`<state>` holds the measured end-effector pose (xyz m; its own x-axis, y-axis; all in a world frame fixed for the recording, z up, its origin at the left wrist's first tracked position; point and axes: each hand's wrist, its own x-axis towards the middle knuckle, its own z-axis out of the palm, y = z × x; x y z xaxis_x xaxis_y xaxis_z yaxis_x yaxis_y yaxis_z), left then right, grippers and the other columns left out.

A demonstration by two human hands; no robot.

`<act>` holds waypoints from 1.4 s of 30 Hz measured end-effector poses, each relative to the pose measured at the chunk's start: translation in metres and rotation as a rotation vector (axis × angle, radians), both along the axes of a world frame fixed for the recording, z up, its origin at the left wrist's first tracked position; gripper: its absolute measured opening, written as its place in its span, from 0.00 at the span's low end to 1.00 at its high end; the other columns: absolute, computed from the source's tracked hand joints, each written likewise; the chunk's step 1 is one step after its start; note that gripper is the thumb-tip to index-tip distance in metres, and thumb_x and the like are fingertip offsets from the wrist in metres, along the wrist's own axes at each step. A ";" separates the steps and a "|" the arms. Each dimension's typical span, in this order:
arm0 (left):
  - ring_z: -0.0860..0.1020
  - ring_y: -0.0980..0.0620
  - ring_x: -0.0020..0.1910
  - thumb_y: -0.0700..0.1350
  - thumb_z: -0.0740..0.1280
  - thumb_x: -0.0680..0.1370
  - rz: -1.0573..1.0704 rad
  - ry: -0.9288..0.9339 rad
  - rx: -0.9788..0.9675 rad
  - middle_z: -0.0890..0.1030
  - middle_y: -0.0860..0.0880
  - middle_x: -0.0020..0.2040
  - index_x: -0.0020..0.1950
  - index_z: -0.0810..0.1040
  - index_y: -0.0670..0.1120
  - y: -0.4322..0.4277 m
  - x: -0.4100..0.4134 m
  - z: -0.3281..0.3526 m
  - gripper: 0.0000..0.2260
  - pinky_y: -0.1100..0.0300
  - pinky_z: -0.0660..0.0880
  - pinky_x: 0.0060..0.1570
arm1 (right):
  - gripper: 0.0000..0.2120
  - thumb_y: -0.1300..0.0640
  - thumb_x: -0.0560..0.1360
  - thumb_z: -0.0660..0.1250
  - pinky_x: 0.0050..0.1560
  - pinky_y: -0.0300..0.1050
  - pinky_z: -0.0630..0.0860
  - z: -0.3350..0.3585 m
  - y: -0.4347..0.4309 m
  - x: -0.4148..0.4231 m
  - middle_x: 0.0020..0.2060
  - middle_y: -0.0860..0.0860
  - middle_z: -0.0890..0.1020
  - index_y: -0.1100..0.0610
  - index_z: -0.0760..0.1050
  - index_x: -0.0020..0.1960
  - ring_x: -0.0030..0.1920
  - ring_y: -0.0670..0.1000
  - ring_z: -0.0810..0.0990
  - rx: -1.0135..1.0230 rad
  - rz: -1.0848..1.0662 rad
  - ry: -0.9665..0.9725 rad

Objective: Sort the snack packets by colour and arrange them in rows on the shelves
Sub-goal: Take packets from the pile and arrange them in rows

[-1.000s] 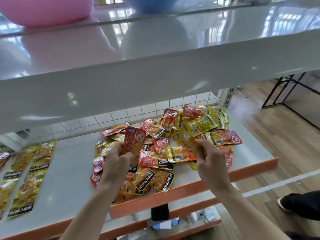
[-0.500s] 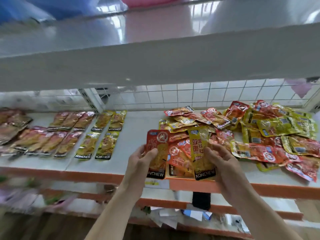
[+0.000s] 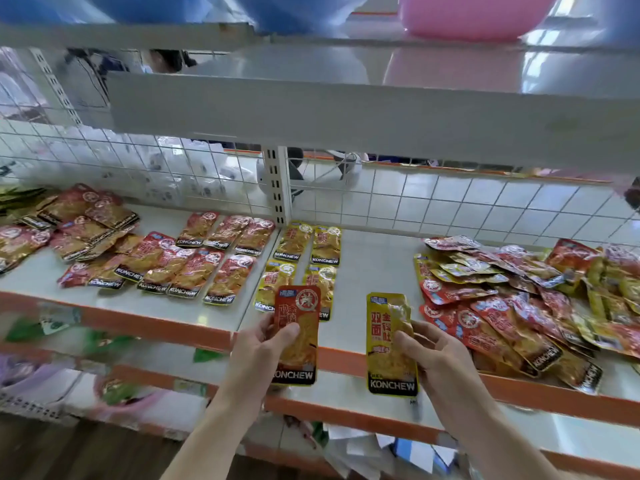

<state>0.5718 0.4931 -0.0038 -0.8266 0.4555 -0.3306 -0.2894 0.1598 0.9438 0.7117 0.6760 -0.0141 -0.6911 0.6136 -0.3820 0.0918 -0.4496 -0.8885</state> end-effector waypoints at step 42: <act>0.84 0.45 0.50 0.41 0.68 0.79 -0.123 0.014 0.022 0.87 0.49 0.44 0.52 0.82 0.50 0.033 -0.118 -0.014 0.05 0.45 0.79 0.56 | 0.09 0.64 0.76 0.70 0.46 0.46 0.82 -0.030 0.067 -0.161 0.45 0.56 0.84 0.62 0.78 0.56 0.42 0.52 0.83 0.289 -0.116 -0.250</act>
